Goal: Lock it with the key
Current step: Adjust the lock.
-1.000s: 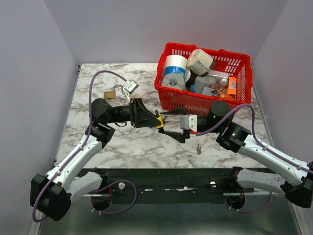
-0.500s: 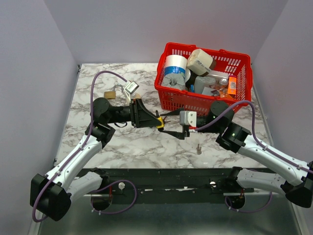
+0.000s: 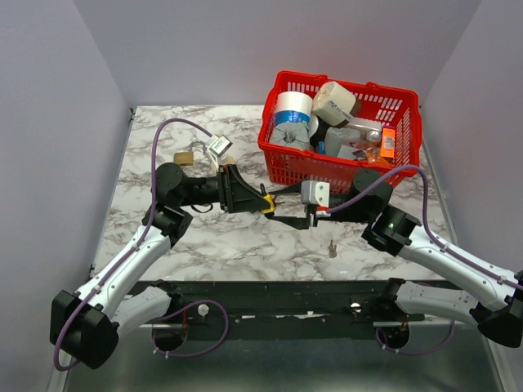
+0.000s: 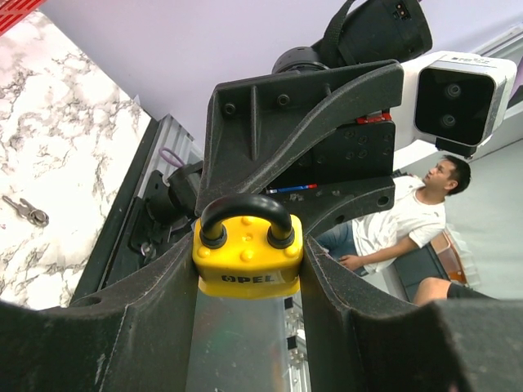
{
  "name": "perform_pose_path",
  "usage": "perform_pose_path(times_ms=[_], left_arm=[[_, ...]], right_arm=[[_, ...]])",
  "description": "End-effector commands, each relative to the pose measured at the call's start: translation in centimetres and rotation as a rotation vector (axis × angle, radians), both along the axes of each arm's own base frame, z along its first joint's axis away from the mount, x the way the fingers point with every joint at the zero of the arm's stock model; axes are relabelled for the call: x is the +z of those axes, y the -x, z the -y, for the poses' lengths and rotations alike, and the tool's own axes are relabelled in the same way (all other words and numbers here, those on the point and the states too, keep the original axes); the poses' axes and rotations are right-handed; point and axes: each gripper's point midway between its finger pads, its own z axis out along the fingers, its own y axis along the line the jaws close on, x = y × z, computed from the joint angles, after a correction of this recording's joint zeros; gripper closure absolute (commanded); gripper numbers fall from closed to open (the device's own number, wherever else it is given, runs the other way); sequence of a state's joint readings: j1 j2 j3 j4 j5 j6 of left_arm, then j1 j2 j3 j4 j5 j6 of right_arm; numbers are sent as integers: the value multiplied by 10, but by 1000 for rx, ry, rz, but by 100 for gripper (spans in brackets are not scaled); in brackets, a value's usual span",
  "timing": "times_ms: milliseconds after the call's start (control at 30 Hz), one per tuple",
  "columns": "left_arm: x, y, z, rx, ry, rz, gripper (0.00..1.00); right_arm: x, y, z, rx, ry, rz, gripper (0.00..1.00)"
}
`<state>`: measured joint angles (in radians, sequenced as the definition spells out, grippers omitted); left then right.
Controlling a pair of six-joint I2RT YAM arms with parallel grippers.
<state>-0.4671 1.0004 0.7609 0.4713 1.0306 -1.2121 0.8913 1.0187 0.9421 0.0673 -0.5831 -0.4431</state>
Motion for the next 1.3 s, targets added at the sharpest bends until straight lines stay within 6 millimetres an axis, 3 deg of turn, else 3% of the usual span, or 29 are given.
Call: perform_pose_path(times_ms=[0, 133, 333, 467, 633, 767, 1033, 1200, 1267], left_arm=[[6, 13, -2, -36, 7, 63, 100], [8, 14, -2, -41, 11, 71, 100], [12, 18, -2, -53, 22, 95, 100], [3, 18, 2, -47, -8, 85, 100], [-6, 9, 6, 4, -33, 47, 100], [0, 0, 9, 48, 6, 16, 100], [-4, 3, 10, 50, 7, -9, 100], [-8, 4, 9, 50, 1, -20, 100], [-8, 4, 9, 56, 2, -10, 100]], right_arm=[[25, 13, 6, 40, -74, 110, 42], [20, 15, 9, 42, -60, 118, 42], [19, 4, 6, -4, -52, 77, 51], [25, -1, 3, -22, -64, 46, 54], [26, -3, 0, -32, -80, -9, 48], [29, -8, -3, -52, -97, -26, 46], [33, -36, 3, -207, -142, -60, 52], [30, -37, 6, -224, -146, -60, 55], [26, -31, 6, -197, -134, -69, 50]])
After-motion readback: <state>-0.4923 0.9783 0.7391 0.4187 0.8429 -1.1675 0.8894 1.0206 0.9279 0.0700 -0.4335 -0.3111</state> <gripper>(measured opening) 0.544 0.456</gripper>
